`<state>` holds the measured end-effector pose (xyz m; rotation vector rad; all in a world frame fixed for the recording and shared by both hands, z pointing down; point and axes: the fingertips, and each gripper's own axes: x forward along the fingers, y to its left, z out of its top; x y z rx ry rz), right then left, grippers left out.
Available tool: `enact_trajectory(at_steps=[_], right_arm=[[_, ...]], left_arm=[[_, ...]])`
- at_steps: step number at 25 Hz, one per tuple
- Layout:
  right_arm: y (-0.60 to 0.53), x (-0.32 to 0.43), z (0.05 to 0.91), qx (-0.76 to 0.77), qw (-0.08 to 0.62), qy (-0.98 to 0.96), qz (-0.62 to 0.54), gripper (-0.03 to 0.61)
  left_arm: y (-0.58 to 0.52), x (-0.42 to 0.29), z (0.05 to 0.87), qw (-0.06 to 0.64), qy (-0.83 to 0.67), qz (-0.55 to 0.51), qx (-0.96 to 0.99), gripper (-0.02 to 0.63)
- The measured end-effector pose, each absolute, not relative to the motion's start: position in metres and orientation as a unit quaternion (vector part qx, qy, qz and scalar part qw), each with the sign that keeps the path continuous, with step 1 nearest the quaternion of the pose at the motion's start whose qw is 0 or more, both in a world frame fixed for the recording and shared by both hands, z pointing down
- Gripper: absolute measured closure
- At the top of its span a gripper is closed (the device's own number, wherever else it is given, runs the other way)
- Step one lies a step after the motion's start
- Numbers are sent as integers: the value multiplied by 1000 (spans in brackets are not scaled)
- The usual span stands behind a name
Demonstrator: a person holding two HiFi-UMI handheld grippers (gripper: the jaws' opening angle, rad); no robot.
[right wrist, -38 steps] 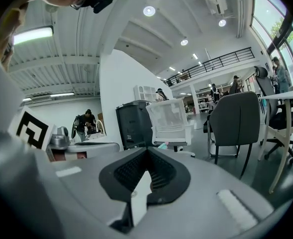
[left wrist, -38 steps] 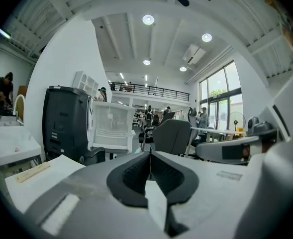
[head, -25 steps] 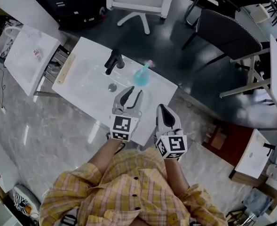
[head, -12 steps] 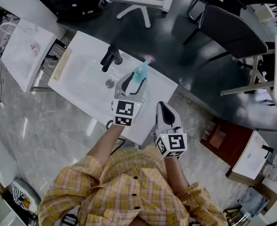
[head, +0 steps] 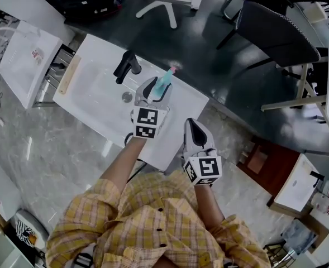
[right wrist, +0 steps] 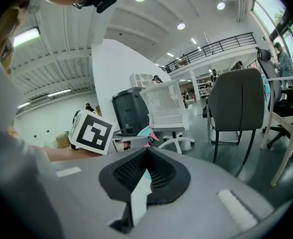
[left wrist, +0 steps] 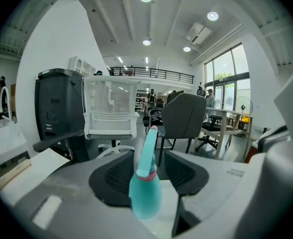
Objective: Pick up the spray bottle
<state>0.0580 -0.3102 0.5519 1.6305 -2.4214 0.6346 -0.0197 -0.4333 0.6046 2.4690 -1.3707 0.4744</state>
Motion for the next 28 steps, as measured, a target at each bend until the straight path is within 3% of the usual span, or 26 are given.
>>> enact_trajectory(at_steps=[8,28], right_arm=[[-314,59,556,539,78,-809,222,578],[-301,68,545,549,75,-805,214,578]], left_arm=[[-440,-16,615,136,-469,175,855,495],[-429,-20,590,136,-486,158,849,515]])
